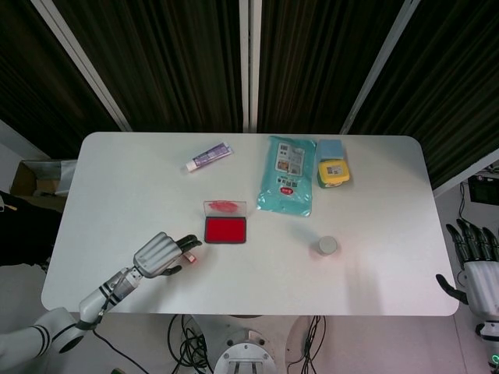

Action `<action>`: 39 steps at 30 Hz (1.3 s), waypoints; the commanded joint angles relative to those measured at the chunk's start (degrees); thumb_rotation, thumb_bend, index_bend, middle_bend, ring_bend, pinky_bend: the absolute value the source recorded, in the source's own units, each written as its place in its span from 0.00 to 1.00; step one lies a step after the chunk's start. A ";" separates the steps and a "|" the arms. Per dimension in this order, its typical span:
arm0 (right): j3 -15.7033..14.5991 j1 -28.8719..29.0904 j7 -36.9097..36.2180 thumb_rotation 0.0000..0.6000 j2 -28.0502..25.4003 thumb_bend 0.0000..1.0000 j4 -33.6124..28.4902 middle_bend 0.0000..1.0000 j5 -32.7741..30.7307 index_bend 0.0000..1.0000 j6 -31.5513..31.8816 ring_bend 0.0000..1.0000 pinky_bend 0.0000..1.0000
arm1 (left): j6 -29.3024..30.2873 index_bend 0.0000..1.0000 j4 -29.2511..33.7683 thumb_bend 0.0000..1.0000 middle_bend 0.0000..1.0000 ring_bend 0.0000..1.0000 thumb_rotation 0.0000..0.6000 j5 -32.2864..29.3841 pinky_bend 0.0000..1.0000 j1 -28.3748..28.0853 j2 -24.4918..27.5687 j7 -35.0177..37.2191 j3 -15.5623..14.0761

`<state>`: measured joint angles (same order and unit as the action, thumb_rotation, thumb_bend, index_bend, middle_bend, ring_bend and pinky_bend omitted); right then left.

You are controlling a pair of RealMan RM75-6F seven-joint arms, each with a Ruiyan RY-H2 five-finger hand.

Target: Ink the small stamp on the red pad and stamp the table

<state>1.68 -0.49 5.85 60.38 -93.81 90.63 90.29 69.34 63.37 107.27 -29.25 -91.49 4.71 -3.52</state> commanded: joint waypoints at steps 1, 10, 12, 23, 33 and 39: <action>0.05 -0.09 0.03 1.00 -0.18 0.10 -0.01 0.00 -0.30 0.00 -0.02 0.00 0.00 | -0.63 0.27 -2.52 0.21 0.30 0.88 1.00 -0.73 1.00 -0.76 -2.05 -0.09 -0.71; 0.13 -0.15 0.04 1.00 -0.33 0.10 0.03 0.00 -0.87 0.00 -0.30 0.00 0.00 | 2.23 0.39 -9.10 0.31 0.41 0.92 1.00 -0.73 1.00 -1.36 -5.73 3.16 -1.87; 0.13 -0.14 0.00 1.00 -0.32 0.10 0.08 0.00 -0.93 0.00 -0.36 0.00 0.00 | 2.73 0.39 -10.58 0.31 0.42 0.92 1.00 -0.79 1.00 -1.49 -6.34 3.36 -2.07; 0.28 -0.20 -0.05 1.00 -0.17 0.10 0.64 0.00 -2.12 0.00 -0.99 0.00 0.00 | 6.58 0.45 -17.08 0.31 0.47 0.93 1.00 -0.19 1.00 -1.98 -8.92 4.12 -3.36; 0.60 -0.06 -0.16 1.00 -0.24 0.10 0.86 0.00 -2.93 0.00 -1.43 0.00 0.00 | 8.38 0.47 -20.46 0.31 0.49 0.94 1.00 -0.42 1.00 -2.41 -10.56 5.79 -4.23; 0.59 0.02 -0.38 1.00 -0.07 0.10 1.21 0.00 -3.13 0.00 -1.77 0.00 0.00 | 8.28 0.49 -20.88 0.31 0.51 0.94 1.00 -0.71 1.00 -2.58 -10.90 5.97 -4.91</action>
<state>2.28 -0.47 5.47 60.30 -92.60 87.50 88.52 77.63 42.51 106.57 -31.82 -102.37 10.67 -8.42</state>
